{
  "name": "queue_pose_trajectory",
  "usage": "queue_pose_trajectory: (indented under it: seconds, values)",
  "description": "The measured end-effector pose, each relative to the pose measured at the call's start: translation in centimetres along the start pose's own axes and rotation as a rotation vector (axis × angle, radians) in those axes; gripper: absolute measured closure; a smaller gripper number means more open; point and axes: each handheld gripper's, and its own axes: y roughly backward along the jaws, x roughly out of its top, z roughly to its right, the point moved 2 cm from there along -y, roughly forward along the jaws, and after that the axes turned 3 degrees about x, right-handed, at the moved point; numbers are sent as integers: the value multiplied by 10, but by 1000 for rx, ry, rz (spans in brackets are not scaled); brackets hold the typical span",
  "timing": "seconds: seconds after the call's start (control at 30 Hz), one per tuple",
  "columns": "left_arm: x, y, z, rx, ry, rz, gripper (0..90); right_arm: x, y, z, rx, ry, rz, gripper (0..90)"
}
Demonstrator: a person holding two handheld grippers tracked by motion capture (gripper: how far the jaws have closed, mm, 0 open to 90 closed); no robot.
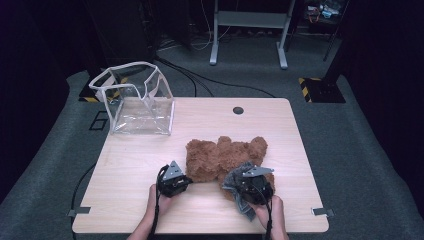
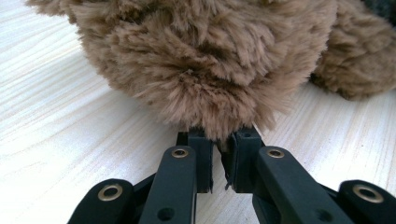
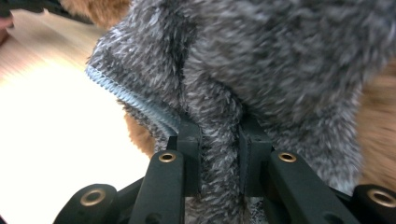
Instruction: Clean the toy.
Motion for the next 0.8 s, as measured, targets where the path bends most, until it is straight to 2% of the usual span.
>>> queue_pose_trajectory:
  seconds: [0.1,0.17,0.23,0.27,0.37,0.4,0.5,0.57,0.7,0.73,0.8]
  values:
    - [0,0,0,0,1,0,823,7,18,-1,-13,11,64,740]
    - [0,0,0,2,0,-1,823,15,24,-4,-28,24,95,739]
    - [0,0,0,0,3,0,823,27,22,-8,-38,44,100,737]
    - [0,0,0,1,3,0,823,31,19,-9,-43,38,100,736]
    - [0,0,0,-2,3,-2,823,38,2,-13,-51,58,67,736]
    - [0,0,0,0,1,0,823,36,-4,-15,-54,48,53,737]
    - [0,-1,1,3,-4,-5,823,24,-11,-14,-11,53,34,740]
    - [0,-1,1,7,-2,3,823,15,-10,-13,13,28,28,742]
    - [0,0,0,0,0,-1,823,-2,-9,-15,36,36,-16,742]
    - [0,0,0,-1,1,-1,823,-5,-9,-14,47,55,-18,742]
    - [0,0,0,0,0,0,823,-10,-9,-12,54,52,-47,742]
